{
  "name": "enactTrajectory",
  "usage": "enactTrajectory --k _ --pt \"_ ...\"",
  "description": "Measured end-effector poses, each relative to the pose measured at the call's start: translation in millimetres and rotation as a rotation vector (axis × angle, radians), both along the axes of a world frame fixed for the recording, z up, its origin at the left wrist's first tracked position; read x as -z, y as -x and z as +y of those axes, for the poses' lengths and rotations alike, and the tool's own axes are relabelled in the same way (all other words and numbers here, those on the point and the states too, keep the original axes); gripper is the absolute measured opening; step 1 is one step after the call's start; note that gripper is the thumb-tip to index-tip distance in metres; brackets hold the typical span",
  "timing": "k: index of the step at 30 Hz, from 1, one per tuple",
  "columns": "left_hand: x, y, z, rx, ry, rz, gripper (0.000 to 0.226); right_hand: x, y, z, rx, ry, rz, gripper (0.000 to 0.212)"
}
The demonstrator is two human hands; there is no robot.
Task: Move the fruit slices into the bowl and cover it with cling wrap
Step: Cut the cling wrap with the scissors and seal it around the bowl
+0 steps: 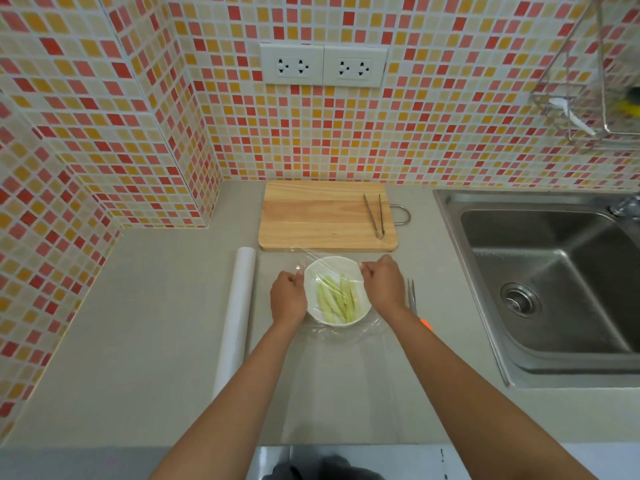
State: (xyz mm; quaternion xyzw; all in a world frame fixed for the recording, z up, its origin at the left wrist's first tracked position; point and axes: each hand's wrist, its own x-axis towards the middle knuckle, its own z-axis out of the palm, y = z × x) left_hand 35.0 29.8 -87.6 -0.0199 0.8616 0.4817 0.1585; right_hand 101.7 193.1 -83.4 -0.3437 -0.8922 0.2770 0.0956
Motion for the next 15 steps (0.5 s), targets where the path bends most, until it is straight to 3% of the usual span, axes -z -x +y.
enactTrajectory --k 7,12,15 --pt "7 -6 -3 -0.045 -0.152 0.025 0.025 8 2 -5 0.053 0.148 0.115 0.033" --pt "24 -3 -5 -0.178 -0.392 -0.240 0.028 10 -3 -8 0.166 0.404 0.250 0.043" --pt "28 -5 -2 -0.216 -0.438 -0.309 0.031 14 -2 -13 0.257 0.534 0.313 0.032"
